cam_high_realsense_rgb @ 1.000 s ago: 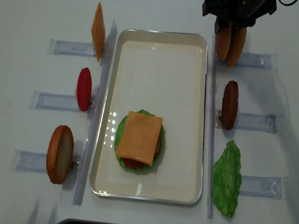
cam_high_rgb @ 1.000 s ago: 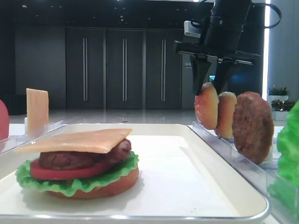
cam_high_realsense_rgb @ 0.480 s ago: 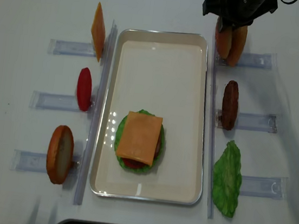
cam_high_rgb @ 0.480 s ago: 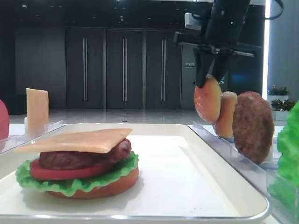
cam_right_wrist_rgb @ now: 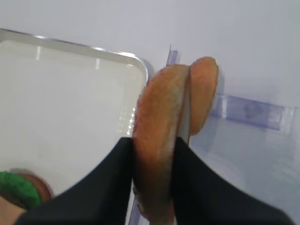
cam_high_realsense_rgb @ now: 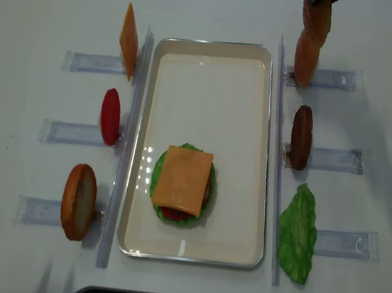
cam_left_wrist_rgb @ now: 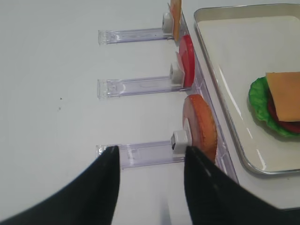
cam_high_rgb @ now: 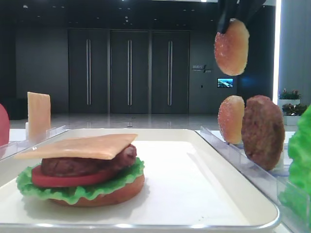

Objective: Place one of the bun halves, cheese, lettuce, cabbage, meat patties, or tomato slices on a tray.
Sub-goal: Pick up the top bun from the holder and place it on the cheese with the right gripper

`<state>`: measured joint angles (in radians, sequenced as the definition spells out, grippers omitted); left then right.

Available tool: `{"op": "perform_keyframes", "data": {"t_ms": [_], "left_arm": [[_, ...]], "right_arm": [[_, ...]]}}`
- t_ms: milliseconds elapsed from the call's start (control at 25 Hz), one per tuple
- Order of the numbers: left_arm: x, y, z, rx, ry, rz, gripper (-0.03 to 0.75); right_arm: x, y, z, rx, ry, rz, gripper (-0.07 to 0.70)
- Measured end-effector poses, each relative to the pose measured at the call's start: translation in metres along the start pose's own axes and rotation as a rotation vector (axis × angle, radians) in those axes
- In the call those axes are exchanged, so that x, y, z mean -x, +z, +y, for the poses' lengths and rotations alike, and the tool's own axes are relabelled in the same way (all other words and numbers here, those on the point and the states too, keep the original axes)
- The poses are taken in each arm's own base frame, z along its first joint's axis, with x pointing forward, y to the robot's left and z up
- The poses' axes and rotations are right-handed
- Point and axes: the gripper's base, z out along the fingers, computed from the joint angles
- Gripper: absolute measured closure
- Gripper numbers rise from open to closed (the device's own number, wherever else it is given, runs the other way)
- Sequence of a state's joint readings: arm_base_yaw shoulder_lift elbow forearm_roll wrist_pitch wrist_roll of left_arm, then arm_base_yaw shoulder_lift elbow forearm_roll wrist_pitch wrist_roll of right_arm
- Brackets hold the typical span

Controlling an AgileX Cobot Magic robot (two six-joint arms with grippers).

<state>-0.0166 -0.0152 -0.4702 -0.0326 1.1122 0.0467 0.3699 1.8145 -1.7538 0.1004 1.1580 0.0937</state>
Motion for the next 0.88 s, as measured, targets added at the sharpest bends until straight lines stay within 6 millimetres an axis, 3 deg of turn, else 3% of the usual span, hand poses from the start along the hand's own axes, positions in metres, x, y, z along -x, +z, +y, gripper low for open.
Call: {"op": "perform_keyframes", "data": {"t_ms": [240, 480, 640, 880], "left_arm": [[0.0, 0.0, 0.0, 0.0, 0.0, 0.0, 0.37], [0.0, 0.0, 0.0, 0.0, 0.0, 0.0, 0.37], [0.0, 0.0, 0.0, 0.0, 0.0, 0.0, 0.37], [0.0, 0.0, 0.0, 0.0, 0.0, 0.0, 0.37]], "right_arm": [[-0.007, -0.012, 0.0, -0.003, 0.038, 0.036, 0.45], [-0.023, -0.053, 0.015, 0.013, 0.069, -0.035, 0.45], [-0.064, -0.08, 0.039, 0.012, 0.045, -0.044, 0.45], [-0.156, -0.112, 0.069, 0.091, 0.019, -0.007, 0.45]]}}
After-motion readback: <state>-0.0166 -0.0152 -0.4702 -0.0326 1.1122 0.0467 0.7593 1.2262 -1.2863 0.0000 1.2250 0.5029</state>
